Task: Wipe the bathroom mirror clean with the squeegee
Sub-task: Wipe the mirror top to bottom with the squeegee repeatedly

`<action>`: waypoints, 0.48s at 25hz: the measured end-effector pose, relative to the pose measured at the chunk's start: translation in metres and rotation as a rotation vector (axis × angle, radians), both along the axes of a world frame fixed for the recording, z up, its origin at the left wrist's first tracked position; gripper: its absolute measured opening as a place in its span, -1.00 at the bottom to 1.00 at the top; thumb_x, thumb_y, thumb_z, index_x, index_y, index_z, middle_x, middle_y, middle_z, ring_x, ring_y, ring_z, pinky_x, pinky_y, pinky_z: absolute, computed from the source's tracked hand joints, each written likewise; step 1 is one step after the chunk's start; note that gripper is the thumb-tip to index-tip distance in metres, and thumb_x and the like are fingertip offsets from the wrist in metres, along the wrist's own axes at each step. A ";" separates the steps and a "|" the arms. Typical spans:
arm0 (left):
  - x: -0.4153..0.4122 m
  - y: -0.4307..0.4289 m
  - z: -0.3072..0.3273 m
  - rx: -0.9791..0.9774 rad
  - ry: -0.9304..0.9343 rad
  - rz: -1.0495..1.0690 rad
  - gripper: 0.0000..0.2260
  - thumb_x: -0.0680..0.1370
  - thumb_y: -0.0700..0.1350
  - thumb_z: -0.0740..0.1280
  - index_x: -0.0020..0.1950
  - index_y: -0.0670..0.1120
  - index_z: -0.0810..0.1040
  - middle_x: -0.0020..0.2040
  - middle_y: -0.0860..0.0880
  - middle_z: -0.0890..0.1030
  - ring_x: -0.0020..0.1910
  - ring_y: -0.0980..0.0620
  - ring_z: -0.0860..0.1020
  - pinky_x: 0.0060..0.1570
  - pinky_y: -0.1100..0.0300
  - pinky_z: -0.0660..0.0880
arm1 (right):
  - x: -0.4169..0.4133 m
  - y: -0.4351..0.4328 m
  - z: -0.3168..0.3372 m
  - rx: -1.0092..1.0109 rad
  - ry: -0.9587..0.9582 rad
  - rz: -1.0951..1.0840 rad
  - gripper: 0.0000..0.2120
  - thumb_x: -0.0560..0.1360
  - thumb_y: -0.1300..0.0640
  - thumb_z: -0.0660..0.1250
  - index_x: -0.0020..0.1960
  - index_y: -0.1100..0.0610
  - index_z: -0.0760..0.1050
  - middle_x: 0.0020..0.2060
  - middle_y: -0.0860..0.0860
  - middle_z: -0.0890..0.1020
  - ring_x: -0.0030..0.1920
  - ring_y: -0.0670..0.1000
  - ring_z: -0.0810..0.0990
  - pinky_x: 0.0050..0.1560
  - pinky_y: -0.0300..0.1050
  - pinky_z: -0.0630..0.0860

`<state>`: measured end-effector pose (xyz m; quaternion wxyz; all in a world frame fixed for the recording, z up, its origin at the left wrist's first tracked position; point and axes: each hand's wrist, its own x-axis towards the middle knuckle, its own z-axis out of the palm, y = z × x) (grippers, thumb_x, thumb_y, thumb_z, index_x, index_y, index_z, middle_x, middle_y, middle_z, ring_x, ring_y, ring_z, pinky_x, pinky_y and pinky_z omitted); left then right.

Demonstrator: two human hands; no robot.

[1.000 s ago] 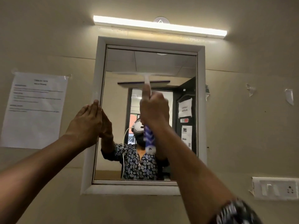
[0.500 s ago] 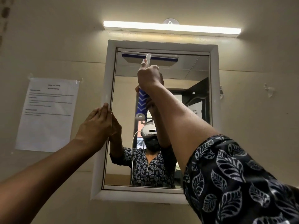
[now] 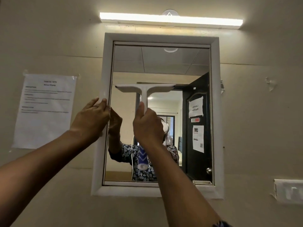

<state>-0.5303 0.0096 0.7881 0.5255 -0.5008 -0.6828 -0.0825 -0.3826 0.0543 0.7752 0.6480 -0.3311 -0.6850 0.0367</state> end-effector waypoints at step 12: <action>0.000 0.002 0.001 0.016 0.067 0.081 -0.26 0.45 -0.06 0.41 0.50 -0.20 0.10 0.52 -0.21 0.14 0.49 -0.04 0.19 0.42 0.09 -0.23 | 0.005 -0.003 -0.074 -0.058 -0.060 0.039 -0.44 0.49 -0.30 -0.19 -0.04 0.03 0.45 -0.12 0.05 0.57 -0.03 0.05 0.55 0.00 0.05 0.55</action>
